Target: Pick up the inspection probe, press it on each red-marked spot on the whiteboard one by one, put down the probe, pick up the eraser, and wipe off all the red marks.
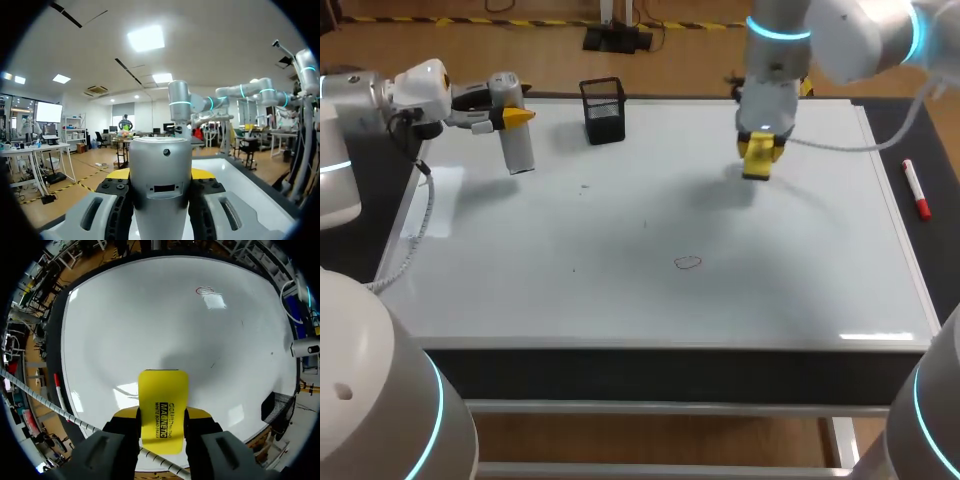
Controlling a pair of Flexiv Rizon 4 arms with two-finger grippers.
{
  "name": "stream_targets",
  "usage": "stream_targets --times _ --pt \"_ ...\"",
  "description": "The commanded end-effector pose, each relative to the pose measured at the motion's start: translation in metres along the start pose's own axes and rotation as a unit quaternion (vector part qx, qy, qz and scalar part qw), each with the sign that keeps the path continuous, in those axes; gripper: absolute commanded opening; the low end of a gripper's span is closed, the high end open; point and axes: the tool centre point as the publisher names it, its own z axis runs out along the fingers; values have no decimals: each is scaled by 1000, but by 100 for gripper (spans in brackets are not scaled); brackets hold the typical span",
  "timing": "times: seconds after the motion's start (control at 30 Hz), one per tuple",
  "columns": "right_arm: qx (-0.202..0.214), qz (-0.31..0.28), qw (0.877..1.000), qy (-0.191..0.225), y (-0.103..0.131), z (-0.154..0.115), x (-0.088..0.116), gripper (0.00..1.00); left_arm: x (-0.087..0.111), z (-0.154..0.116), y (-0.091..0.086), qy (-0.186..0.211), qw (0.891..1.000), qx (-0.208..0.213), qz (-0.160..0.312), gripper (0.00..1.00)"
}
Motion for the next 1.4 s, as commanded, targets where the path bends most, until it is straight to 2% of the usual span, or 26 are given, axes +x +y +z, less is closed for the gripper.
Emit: stream_targets --times 0.03,0.2,0.43,0.9,1.4 --pt "1 13 1000 -5 -14 -13 33 0 1 0 -1 -1 1000 0 1 0" --pt "2 38 999 -9 -33 -20 54 0 1 0 -1 -1 1000 0 1 0" --pt "-2 48 999 -24 -46 -26 67 0 1 0 -1 -1 1000 0 1 0" --pt "-7 58 998 -17 -48 -26 84 0 1 0 -1 -1 1000 0 1 0" --pt "-7 58 998 -17 -48 -26 84 0 1 0 -1 -1 1000 0 1 0"
